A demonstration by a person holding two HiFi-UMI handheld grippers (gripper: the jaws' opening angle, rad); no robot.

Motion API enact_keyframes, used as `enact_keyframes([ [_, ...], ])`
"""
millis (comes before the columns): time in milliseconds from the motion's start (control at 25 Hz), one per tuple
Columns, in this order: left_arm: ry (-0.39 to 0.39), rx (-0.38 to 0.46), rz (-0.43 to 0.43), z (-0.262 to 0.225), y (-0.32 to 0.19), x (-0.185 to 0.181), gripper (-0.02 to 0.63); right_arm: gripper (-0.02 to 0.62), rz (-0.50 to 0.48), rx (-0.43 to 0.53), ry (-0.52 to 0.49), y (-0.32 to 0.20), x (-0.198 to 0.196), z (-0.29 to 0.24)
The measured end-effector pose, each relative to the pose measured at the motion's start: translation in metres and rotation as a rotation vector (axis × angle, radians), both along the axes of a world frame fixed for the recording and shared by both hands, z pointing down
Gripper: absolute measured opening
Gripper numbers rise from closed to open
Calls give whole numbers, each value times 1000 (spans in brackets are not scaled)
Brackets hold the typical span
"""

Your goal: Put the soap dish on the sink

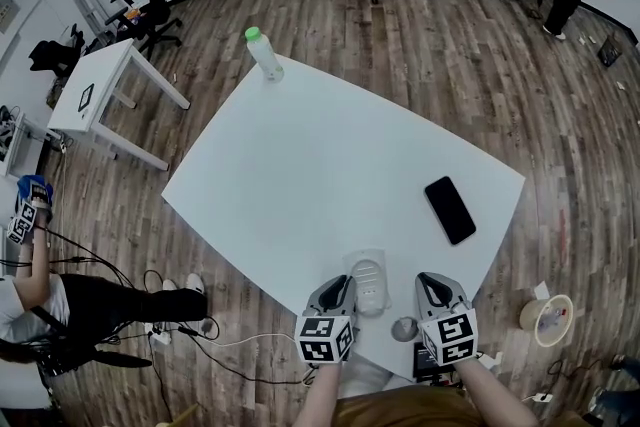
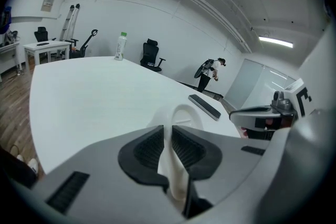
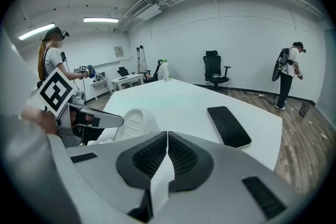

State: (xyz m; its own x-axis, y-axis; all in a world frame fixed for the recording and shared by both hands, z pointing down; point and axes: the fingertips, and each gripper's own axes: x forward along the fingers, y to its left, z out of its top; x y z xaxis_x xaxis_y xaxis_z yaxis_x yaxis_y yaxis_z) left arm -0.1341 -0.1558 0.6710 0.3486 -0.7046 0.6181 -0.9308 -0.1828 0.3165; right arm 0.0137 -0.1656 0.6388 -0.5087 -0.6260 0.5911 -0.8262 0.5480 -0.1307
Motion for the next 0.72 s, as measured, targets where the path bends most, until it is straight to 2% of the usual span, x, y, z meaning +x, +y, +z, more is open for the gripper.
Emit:
enact_keyframes([
  [320, -19, 4, 15, -5, 5, 1, 56, 11, 2, -1, 17, 2, 5, -3],
  [560, -98, 36, 14, -11, 5, -3, 52, 9, -7, 13, 19, 3, 5, -4],
  [720, -55, 75, 6, -21, 3, -2, 8, 9, -10, 28, 19, 2, 6, -9],
])
